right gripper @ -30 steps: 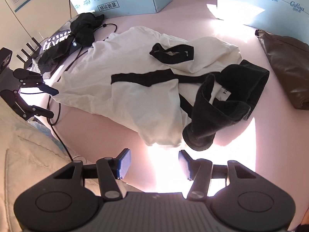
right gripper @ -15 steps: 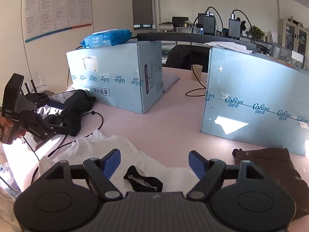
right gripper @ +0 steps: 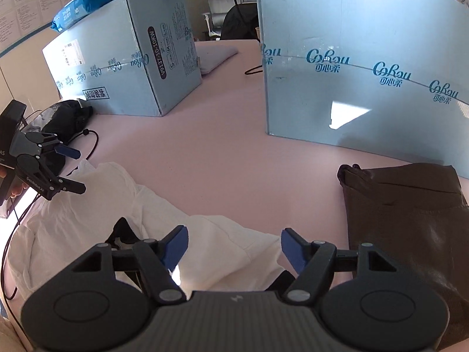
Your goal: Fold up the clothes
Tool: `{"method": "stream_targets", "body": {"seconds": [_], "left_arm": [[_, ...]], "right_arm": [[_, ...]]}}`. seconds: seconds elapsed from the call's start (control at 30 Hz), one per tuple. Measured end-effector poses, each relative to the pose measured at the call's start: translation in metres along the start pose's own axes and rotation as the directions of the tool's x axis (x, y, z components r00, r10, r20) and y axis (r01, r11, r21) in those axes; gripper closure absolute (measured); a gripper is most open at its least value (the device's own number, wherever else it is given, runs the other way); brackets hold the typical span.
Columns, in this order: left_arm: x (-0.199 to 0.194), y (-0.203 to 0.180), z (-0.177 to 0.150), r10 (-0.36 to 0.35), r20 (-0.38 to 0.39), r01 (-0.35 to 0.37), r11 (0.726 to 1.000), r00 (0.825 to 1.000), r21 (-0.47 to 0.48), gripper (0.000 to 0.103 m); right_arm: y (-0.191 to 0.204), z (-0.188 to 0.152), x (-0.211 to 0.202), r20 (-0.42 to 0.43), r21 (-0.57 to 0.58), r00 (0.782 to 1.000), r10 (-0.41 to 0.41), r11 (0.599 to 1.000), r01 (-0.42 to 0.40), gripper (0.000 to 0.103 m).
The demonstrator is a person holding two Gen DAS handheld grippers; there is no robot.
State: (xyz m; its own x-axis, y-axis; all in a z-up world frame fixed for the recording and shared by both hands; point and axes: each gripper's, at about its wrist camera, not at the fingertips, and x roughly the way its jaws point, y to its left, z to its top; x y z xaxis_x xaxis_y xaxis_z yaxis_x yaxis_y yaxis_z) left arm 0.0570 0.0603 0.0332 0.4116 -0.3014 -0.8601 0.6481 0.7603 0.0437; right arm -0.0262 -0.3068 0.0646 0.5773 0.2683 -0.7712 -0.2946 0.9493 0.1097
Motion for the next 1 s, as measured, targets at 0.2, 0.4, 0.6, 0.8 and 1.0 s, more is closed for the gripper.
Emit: {"method": "stream_targets", "body": {"seconds": [0.2, 0.4, 0.6, 0.8, 1.0], "left_arm": [[0.012, 0.0, -0.001, -0.022, -0.009, 0.022, 1.0, 1.0, -0.006, 0.0], [0.016, -0.002, 0.004, -0.019, -0.027, 0.019, 1.0, 0.999, 0.005, 0.0], [0.004, -0.017, 0.001, -0.022, 0.005, 0.022, 0.999, 1.0, 0.041, 0.043], [-0.002, -0.037, -0.006, -0.01, 0.03, 0.008, 0.997, 1.0, 0.077, 0.085], [-0.003, -0.029, -0.004, -0.001, 0.04, 0.0, 1.0, 0.999, 0.022, 0.1]], "right_arm": [[-0.01, 0.0, 0.034, -0.072, 0.005, 0.996, 0.047, 0.999, -0.047, 0.04], [-0.008, -0.001, 0.055, -0.155, -0.059, 0.987, 0.039, 0.997, -0.048, 0.052], [0.009, -0.003, 0.051, -0.162, -0.144, 0.987, -0.005, 0.989, -0.018, 0.082], [0.032, -0.01, 0.046, -0.116, -0.232, 0.991, -0.067, 0.972, 0.038, 0.09], [0.025, -0.012, 0.036, -0.045, -0.162, 0.997, -0.067, 0.985, 0.059, 0.091]]}}
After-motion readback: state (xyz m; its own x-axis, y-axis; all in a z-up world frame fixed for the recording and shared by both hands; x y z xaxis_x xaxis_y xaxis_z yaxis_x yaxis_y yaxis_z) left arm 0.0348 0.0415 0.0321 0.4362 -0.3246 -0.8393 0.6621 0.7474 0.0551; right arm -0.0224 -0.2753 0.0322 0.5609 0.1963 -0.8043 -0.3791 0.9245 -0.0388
